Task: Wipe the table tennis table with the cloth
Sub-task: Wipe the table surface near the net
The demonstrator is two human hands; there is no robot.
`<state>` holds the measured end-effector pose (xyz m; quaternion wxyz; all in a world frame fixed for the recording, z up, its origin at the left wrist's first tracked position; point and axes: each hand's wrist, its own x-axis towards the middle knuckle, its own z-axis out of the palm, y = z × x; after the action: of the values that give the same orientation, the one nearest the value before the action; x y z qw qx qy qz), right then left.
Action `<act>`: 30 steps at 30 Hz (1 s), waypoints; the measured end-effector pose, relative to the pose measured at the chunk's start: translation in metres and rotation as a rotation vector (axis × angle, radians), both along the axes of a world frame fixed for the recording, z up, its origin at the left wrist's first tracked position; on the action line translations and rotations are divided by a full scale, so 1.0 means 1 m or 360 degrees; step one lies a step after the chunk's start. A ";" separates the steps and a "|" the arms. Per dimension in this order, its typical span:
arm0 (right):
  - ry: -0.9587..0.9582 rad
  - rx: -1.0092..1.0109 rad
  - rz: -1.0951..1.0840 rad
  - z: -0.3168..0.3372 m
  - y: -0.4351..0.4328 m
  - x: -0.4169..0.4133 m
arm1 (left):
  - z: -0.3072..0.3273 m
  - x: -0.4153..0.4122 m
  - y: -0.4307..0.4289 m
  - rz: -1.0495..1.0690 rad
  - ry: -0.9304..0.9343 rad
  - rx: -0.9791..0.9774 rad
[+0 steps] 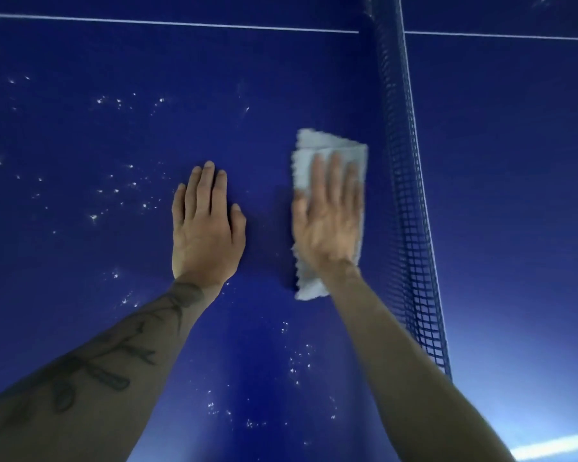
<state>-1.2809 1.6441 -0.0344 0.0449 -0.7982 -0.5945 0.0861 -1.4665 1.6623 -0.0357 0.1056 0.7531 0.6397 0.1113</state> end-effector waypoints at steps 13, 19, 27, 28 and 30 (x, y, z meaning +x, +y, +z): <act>0.0003 -0.0079 0.0023 0.010 -0.029 -0.003 | 0.020 -0.024 -0.073 -0.0038 0.0022 -0.0027; -0.0062 -0.0074 0.0575 0.004 -0.095 -0.002 | 0.003 -0.022 -0.111 -0.0131 0.0126 -0.0052; -0.0042 -0.0023 -0.0050 0.003 -0.068 0.023 | -0.009 -0.024 -0.114 -0.0123 0.0167 -0.0010; -0.0037 0.0001 0.0048 0.003 -0.067 0.007 | -0.007 -0.023 -0.114 -0.0124 0.0159 -0.0018; -0.0025 0.0010 0.0365 0.001 -0.081 -0.019 | -0.006 -0.022 -0.113 -0.0120 0.0145 -0.0041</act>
<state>-1.2994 1.5628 -0.0330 0.0326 -0.7255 -0.6825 0.0827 -1.4889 1.5494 -0.0414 0.0903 0.7795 0.6165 0.0645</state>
